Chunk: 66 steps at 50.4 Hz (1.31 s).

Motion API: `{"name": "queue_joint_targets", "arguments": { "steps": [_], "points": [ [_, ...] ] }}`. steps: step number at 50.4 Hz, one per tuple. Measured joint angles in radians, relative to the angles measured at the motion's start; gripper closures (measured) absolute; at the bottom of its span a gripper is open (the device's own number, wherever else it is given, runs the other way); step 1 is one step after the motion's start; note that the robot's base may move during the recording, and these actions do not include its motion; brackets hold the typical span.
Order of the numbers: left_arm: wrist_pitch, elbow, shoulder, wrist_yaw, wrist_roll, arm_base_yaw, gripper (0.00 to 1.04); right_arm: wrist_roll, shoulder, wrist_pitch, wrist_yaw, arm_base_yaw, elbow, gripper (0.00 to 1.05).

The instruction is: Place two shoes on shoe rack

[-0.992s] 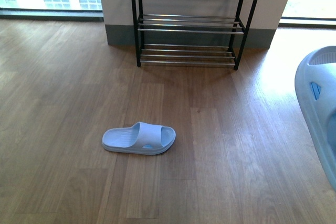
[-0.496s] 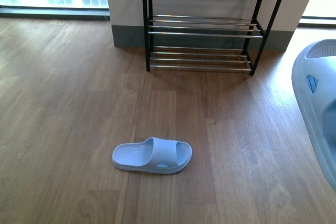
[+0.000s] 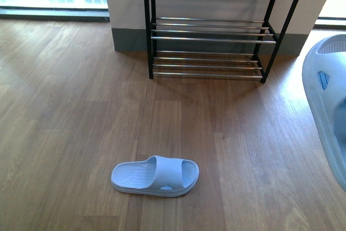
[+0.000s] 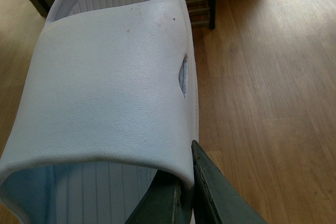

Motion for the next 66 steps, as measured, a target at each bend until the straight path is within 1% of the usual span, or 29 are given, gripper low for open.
{"name": "queue_joint_targets", "arguments": {
  "steps": [66],
  "points": [
    [0.000,0.000,0.000,0.001,0.000,0.000,0.09,0.000,0.000,0.000,0.000,0.000,-0.001,1.03]
  ]
}}
